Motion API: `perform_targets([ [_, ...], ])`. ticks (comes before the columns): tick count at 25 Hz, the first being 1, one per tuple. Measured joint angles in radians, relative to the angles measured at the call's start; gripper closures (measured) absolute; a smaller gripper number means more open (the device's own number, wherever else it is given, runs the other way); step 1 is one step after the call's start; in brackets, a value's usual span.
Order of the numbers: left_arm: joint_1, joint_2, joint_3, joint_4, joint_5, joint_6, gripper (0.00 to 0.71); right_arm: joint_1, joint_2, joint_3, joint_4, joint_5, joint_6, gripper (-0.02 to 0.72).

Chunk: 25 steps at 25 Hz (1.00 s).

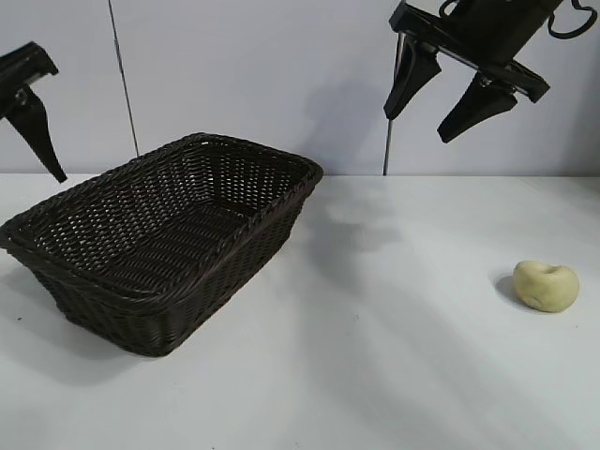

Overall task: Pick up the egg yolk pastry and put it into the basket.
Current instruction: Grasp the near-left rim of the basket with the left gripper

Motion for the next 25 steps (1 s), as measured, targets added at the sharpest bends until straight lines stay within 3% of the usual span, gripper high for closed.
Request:
perform_targets([
  [17,-0.003,0.251,0.0,-0.079,-0.134,0.0,0.194,0.0,0.0,0.0,-0.003,0.012,0.0,0.207],
  [25,-0.003,0.256,0.0,-0.087,-0.137,-0.004,0.55,0.0,0.0,0.0,-0.003,0.014,0.0,0.207],
])
